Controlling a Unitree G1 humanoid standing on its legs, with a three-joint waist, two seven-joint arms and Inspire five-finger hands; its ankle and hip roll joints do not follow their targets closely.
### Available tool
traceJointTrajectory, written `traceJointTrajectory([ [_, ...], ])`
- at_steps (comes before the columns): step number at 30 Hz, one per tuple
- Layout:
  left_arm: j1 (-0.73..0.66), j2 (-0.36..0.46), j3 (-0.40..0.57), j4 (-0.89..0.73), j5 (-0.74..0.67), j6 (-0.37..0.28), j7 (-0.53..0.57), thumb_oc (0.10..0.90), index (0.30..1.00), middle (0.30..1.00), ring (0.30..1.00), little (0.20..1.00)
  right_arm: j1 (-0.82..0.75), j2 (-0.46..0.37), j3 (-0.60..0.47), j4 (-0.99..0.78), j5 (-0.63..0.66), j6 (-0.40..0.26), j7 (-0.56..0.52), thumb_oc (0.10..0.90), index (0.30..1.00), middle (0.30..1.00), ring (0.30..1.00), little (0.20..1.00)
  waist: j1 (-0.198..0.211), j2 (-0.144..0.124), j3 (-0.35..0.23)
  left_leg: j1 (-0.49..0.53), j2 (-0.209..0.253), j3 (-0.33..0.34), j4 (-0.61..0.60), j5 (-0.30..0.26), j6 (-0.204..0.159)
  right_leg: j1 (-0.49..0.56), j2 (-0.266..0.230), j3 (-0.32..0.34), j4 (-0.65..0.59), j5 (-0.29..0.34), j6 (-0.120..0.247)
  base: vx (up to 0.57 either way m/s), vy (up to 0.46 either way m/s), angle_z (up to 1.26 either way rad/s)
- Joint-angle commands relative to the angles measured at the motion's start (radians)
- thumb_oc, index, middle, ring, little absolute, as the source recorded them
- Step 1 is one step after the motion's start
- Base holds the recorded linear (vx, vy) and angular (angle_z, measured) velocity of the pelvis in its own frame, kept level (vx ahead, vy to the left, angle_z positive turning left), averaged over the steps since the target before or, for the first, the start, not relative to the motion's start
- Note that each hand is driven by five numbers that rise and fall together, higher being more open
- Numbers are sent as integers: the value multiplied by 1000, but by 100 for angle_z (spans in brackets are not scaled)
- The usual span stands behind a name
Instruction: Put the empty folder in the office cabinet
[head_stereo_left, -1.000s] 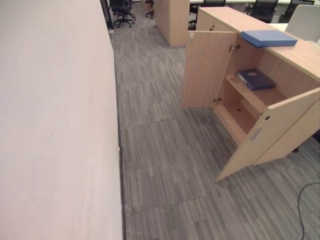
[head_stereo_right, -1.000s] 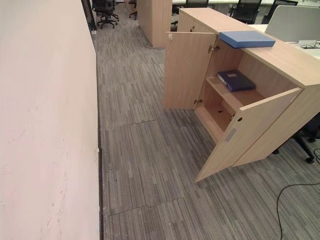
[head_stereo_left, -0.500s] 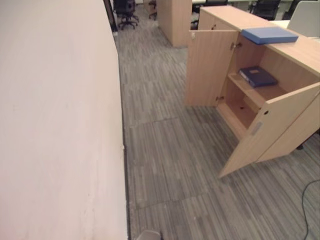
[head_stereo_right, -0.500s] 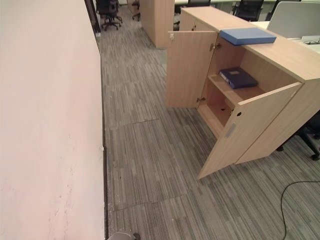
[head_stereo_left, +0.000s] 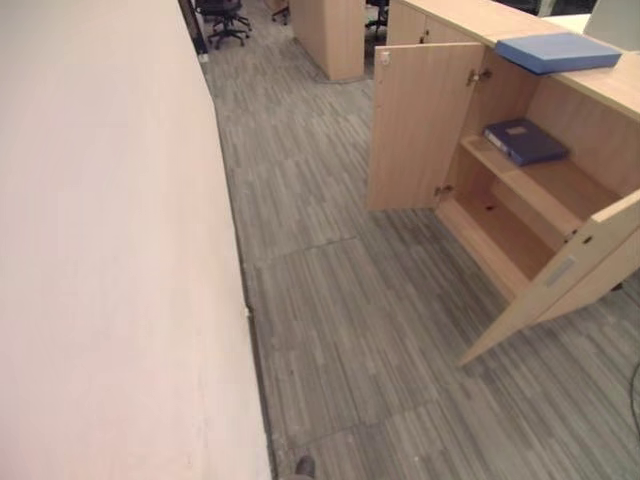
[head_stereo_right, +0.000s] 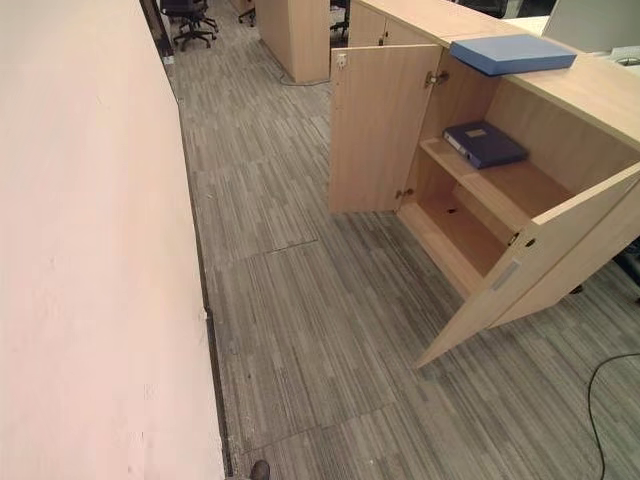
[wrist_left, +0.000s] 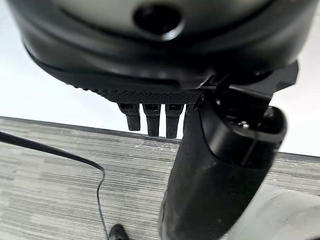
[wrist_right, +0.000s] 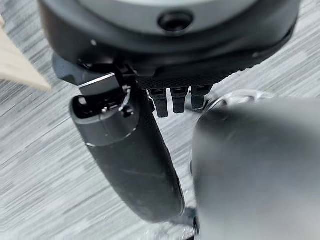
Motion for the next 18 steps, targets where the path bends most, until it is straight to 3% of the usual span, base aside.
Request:
traceJointTrajectory([
  [1, -81, 129, 14, -6, 38, -84, 62, 800, 900, 900, 900, 900, -28, -52, 13, -22, -28, -4, 8, 800, 900, 900, 900, 900, 32, 29, -10, -7, -99, -4, -110, 5, 108, 5, -166, -31, 242, 140, 70, 235, 332, -14],
  [3, -77, 136, 15, -6, 41, -84, 59, 800, 900, 900, 900, 900, -24, -51, 14, -34, -24, -7, 8, 800, 900, 900, 900, 900, 36, 32, -9, 16, -115, -2, -126, 1, 116, 3, -195, -59, 280, 166, 65, 203, 251, -5],
  [4, -66, 142, 19, -5, 43, -77, 58, 800, 900, 900, 900, 900, -21, -43, 30, -49, -24, -9, 7, 800, 900, 900, 900, 900, 42, 31, -4, 66, -128, -6, -146, -36, 122, -16, -235, -103, 354, 205, 77, 153, 181, 23],
  [7, -64, 146, 24, -10, 41, -77, 59, 800, 900, 900, 900, 900, -31, -35, 45, -63, -15, -10, 9, 800, 900, 900, 900, 900, 41, 36, 18, 92, -118, -5, -151, -47, 129, -63, -206, -122, 379, 169, 61, 187, 93, 6],
  [8, -64, 146, 24, -12, 36, -78, 60, 800, 900, 900, 900, 900, -41, -34, 47, -70, -10, -10, 8, 800, 900, 900, 900, 900, 34, 47, 29, 102, -108, -11, -151, -49, 132, -106, -177, -122, 390, 136, 53, 151, -5, 0],
  [10, -59, 137, 19, -17, 29, -78, 61, 800, 900, 900, 900, 900, -73, -33, 60, -88, 12, -16, 7, 800, 900, 900, 900, 900, 4, 76, 72, 161, -95, -29, -151, -62, 136, -222, -48, -116, 334, 89, 37, 234, -30, -11],
  [11, -58, 133, 16, -17, 26, -80, 64, 800, 900, 900, 900, 900, -83, -30, 70, -97, 23, -22, 6, 800, 900, 900, 900, 900, -13, 78, 90, 194, -93, -41, -151, -72, 135, -268, 19, -107, 288, 84, 27, 154, -70, -18],
  [12, -60, 131, 15, -21, 27, -80, 62, 800, 900, 900, 900, 900, -92, -28, 74, -103, 33, -26, 3, 800, 900, 900, 900, 900, -27, 65, 105, 202, -109, -53, -148, -64, 139, -295, 56, -112, 217, 112, 14, 91, -51, -5],
  [13, -61, 131, 15, -21, 27, -80, 62, 800, 900, 900, 900, 900, -93, -28, 74, -103, 34, -26, 3, 800, 900, 900, 900, 900, -28, 67, 107, 204, -106, -53, -148, -65, 138, -289, 60, -115, 210, 115, 13, 191, -85, 12],
  [14, -61, 132, 17, -20, 34, -81, 59, 800, 900, 900, 900, 900, -100, -26, 82, -108, 49, -32, 0, 800, 900, 900, 900, 900, -46, 47, 121, 240, -119, -82, -144, -94, 135, -333, 120, -107, 119, 146, 22, 184, -61, 24],
  [18, -53, 132, 35, -12, 39, -81, 56, 800, 900, 900, 900, 900, -102, -19, 85, -104, 62, -35, -3, 800, 900, 900, 900, 900, -44, 26, 105, 262, -116, -130, -149, -132, 123, -300, 161, -111, -4, 150, 8, 296, -162, 55],
])
